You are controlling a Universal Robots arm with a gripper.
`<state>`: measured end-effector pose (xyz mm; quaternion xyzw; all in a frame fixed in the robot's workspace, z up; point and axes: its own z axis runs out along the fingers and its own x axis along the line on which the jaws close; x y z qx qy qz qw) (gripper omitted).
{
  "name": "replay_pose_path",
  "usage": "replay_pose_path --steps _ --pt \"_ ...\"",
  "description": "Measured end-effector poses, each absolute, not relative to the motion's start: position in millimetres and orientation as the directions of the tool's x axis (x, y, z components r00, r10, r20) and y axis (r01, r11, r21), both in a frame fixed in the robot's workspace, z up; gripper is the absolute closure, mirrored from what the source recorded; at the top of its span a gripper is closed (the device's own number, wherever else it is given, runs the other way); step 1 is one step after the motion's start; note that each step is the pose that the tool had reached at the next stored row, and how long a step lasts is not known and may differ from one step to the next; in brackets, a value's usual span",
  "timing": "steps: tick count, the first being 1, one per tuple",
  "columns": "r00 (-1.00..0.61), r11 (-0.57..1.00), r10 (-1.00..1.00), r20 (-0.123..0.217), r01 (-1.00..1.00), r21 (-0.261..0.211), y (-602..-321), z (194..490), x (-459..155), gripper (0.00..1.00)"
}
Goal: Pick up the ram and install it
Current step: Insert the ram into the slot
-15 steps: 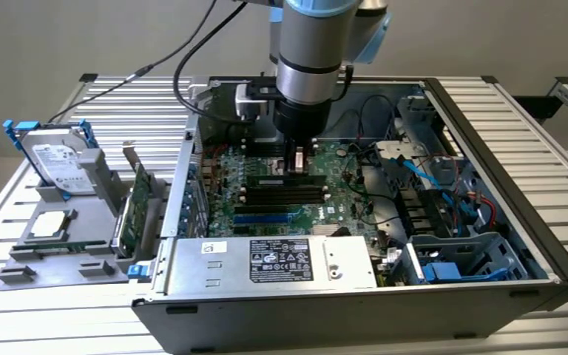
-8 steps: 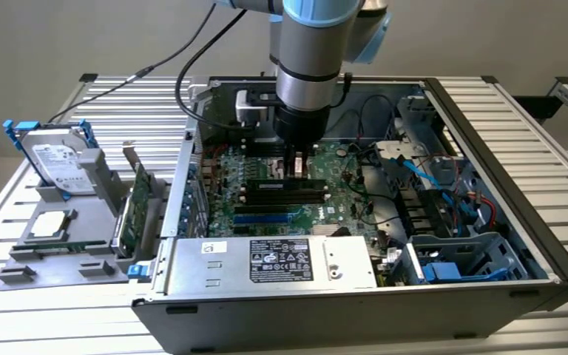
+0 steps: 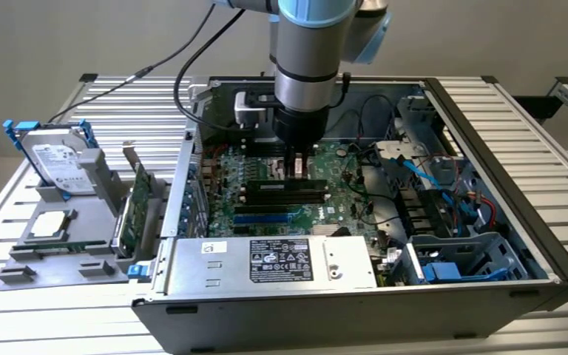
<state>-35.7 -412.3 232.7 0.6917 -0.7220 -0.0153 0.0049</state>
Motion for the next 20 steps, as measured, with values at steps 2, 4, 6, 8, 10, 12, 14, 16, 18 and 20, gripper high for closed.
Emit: replay_pose_path --steps 2,4,6,8,10,12,14,16,18,20 --pt "-0.043 0.043 -0.999 -0.014 -0.999 0.027 -412.5 232.5 -37.3 0.86" --pt "-0.043 0.043 -0.999 -0.013 -0.999 0.027 -412.5 231.5 -37.5 0.86" --pt "-0.043 0.043 -0.999 -0.006 -0.999 0.027 -412.6 229.9 -37.6 0.86" --pt "-0.043 0.043 -0.999 0.007 -0.999 0.026 -412.3 228.7 -37.6 0.86" --pt "-0.043 0.044 -0.999 0.026 -0.999 0.028 -411.5 228.5 -37.6 0.86" --pt "-0.042 0.043 -0.998 0.04 -0.999 0.03 -410.5 228.5 -37.6 0.86" --pt "-0.039 0.04 -0.998 0.045 -0.999 0.03 -409.6 228.5 -37.5 0.86" --pt "-0.035 0.037 -0.998 0.048 -0.999 0.03 -408.8 228.5 -37.6 0.86" --pt "-0.032 0.034 -0.998 0.048 -0.999 0.03 -408.6 228.5 -37.5 0.86" --pt "-0.031 0.032 -0.998 0.049 -0.999 0.03 -408.2 228.4 -37.5 0.86"
